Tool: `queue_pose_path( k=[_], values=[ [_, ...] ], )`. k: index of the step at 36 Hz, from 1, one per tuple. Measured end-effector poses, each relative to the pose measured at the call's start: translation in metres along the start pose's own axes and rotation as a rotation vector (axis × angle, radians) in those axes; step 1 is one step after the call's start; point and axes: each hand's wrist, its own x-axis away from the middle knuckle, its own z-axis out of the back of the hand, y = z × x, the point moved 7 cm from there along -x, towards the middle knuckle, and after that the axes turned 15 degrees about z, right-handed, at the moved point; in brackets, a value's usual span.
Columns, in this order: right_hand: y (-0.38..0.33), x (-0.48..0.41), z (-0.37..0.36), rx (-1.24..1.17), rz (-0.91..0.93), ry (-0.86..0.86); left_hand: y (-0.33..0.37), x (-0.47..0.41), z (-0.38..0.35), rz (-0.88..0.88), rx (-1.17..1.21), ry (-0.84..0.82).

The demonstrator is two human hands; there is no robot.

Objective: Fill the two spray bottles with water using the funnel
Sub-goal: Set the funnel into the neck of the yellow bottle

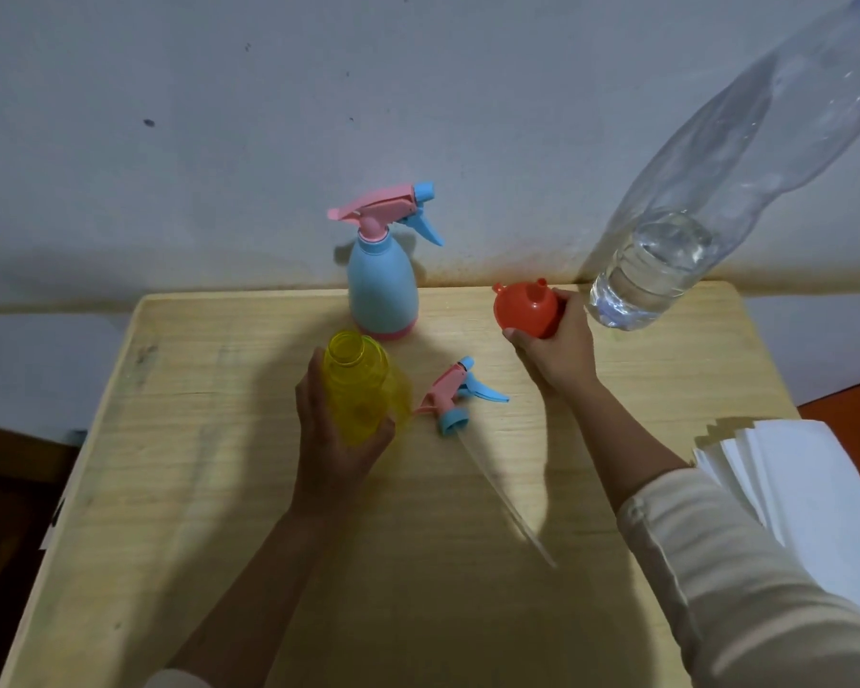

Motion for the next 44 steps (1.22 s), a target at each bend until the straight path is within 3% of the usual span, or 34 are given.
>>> queue_pose_path(
  k=[7,14,22,29,33,39,44],
  values=[
    [-0.021,0.023,0.002,-0.263,-0.029,0.150,0.004,0.004,0.000,0.012,-0.046,0.019],
    [-0.027,0.041,-0.008,-0.762,-0.153,0.265,0.010,0.009,-0.001,0.030,-0.057,-0.001],
    [-0.050,0.047,-0.006,-0.955,-0.133,0.376,0.010,0.011,0.000,0.036,-0.074,-0.010],
    [-0.082,0.057,0.004,-0.866,-0.015,0.231,0.017,0.015,0.003,0.004,-0.061,-0.011],
    [-0.117,0.065,0.008,-0.669,0.147,0.088,0.021,0.016,0.008,0.006,-0.049,-0.039],
    [-0.176,0.072,0.004,-0.343,0.409,-0.145,0.014,-0.002,0.007,0.068,0.032,-0.249],
    [-0.214,0.081,-0.002,-0.192,0.568,-0.212,0.031,0.005,0.015,-0.032,-0.019,-0.213]
  ],
)
